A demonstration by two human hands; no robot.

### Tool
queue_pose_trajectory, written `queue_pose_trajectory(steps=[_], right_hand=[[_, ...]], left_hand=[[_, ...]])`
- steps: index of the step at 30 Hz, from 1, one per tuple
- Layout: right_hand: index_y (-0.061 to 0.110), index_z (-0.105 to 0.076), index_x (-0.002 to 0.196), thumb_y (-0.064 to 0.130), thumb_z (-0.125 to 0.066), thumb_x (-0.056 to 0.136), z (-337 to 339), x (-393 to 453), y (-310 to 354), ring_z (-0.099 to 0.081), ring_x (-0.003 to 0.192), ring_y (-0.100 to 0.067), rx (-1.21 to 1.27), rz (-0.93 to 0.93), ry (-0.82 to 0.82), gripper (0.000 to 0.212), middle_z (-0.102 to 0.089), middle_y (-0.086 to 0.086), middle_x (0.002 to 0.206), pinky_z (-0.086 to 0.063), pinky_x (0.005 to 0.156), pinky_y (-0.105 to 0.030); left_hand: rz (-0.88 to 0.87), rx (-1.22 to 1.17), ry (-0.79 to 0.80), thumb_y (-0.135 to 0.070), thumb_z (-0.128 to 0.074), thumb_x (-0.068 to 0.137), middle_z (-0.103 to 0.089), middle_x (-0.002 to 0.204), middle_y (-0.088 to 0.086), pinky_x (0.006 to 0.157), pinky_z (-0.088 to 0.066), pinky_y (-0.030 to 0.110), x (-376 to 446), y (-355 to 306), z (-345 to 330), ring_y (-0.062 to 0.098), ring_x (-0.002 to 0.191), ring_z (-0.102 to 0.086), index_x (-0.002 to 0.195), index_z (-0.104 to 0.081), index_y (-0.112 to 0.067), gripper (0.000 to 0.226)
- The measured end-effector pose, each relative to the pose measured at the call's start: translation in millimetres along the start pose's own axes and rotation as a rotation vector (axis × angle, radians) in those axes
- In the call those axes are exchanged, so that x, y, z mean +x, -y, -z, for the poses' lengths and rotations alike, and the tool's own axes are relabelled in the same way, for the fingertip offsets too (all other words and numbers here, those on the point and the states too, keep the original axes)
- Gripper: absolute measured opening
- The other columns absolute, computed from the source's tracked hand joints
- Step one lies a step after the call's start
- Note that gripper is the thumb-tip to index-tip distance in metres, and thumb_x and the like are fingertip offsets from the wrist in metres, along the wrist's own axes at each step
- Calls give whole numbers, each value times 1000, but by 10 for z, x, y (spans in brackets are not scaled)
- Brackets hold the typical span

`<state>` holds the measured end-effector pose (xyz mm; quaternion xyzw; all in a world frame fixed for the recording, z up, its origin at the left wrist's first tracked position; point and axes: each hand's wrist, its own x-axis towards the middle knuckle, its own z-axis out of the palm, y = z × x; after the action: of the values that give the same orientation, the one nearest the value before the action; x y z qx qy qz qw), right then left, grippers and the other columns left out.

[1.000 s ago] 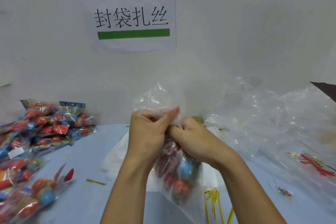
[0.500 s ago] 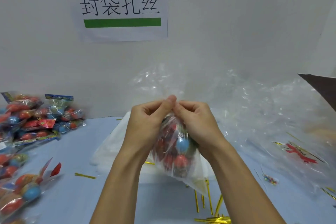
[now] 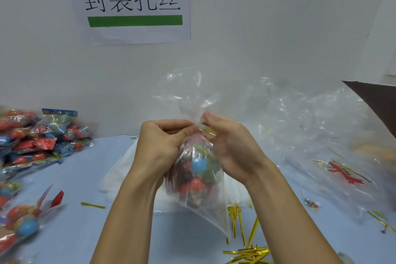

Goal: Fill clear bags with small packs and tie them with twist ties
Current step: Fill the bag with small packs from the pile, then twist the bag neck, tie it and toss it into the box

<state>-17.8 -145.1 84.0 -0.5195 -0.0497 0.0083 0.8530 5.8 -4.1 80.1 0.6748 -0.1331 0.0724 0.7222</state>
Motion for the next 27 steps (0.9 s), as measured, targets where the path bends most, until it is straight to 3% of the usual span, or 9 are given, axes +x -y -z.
queue_pose_trajectory(steps=[3,6,9,12,14,17,19,22,27], right_hand=[[22,-71,112,19,-60,95,157,-66,188,-60,101,-17,-265,41,-37,20,-65,5,106,-47,92,-35],[20,-72,96,17,-71,91,470,-218,424,-62,85,-13,-754,50,-158,5,-70,3,90,-51,76,-27],[18,-63,86,25,-83,82,755,-377,484,-56,71,-17,-1250,-294,-121,21,-67,-4,81,-44,66,-28],[18,-62,102,39,-85,78,815,-489,358,-49,67,-9,-1615,-654,-93,39,-65,6,93,-39,57,-19],[9,-61,123,43,-84,78,791,-502,276,-44,68,-10,-1672,-755,-86,61,-68,0,118,-32,52,-19],[9,-57,132,45,-84,78,782,-487,218,-53,91,-16,-1747,-799,-92,70,-64,-3,126,-43,72,-22],[12,-60,119,45,-86,75,802,-462,169,-55,95,-20,-1755,-840,-93,61,-65,-2,117,-46,79,-26],[16,-51,87,45,-88,74,829,-411,69,-51,87,-24,-1768,-862,-96,48,-54,0,91,-45,74,-27],[15,-50,88,47,-87,74,827,-410,73,-51,89,-25,-1796,-880,-88,51,-52,-2,101,-44,74,-27]], left_hand=[[8,-28,-104,-13,-81,76,-77,77,3,76,-57,31,34,11,109,15,74,-73,70,-79,-19,8],[-104,-15,-190,-11,-74,85,-72,65,-9,63,-53,18,78,-37,258,5,63,-66,76,-72,-19,12],[-214,-13,-321,-10,-73,87,-68,59,-15,55,-48,13,112,-122,403,-1,55,-60,75,-68,-23,19],[-273,-3,-389,-12,-75,87,-67,59,-17,55,-47,12,121,-188,493,-3,55,-59,72,-68,-26,21],[-282,0,-392,-14,-75,86,-67,60,-16,55,-48,12,112,-202,510,0,55,-59,70,-70,-29,23],[-262,13,-384,-14,-76,86,-68,60,-15,56,-48,13,101,-185,495,1,56,-60,67,-71,-32,26],[-254,22,-379,-15,-76,86,-68,61,-15,56,-48,13,102,-177,486,1,57,-60,66,-72,-33,28],[-249,30,-364,-16,-76,86,-69,62,-15,56,-48,14,102,-171,470,2,58,-61,66,-73,-38,31],[-238,41,-344,-17,-76,86,-69,63,-14,55,-48,12,93,-154,440,1,60,-63,67,-73,-36,27]])
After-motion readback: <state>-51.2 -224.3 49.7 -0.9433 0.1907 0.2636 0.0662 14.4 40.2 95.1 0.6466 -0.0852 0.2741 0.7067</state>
